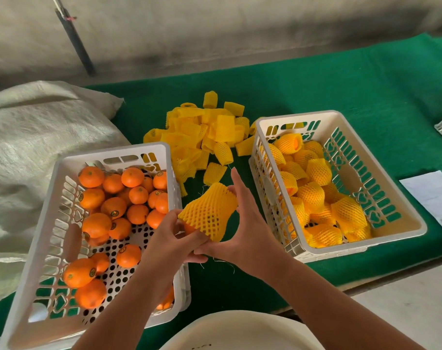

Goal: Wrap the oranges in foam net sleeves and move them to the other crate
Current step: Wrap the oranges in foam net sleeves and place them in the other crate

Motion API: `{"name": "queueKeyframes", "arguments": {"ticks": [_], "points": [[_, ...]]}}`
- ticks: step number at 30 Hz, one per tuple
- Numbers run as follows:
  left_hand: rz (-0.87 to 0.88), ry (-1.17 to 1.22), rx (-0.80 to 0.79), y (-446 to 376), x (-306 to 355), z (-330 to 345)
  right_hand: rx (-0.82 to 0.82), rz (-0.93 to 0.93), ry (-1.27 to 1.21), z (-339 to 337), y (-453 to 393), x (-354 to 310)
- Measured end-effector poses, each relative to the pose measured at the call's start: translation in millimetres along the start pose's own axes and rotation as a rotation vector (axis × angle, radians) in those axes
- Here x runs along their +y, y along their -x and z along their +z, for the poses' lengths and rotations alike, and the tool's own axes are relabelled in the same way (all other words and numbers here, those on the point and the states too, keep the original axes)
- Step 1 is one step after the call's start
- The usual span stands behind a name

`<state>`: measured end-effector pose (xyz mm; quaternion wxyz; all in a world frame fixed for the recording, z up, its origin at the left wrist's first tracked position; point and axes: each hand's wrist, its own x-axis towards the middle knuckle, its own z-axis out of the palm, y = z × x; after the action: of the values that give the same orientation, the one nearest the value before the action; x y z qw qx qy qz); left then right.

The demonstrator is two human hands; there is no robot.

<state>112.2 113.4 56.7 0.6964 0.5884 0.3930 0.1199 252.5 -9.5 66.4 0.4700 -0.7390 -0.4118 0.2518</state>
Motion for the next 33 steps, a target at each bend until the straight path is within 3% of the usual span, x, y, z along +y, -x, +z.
{"name": "queueKeyframes", "arguments": {"ticks": [7, 14, 33], "points": [[-0.125, 0.234, -0.233, -1, -5, -18, 0.040, -0.021, -0.003, -11, 4, -2], [-0.114, 0.250, -0.378, 3, -6, -30, 0.069, -0.063, 0.025, -17, 8, -8], [-0.109, 0.213, -0.423, 6, 5, -22, 0.017, -0.059, 0.084, -12, 18, -16]]}}
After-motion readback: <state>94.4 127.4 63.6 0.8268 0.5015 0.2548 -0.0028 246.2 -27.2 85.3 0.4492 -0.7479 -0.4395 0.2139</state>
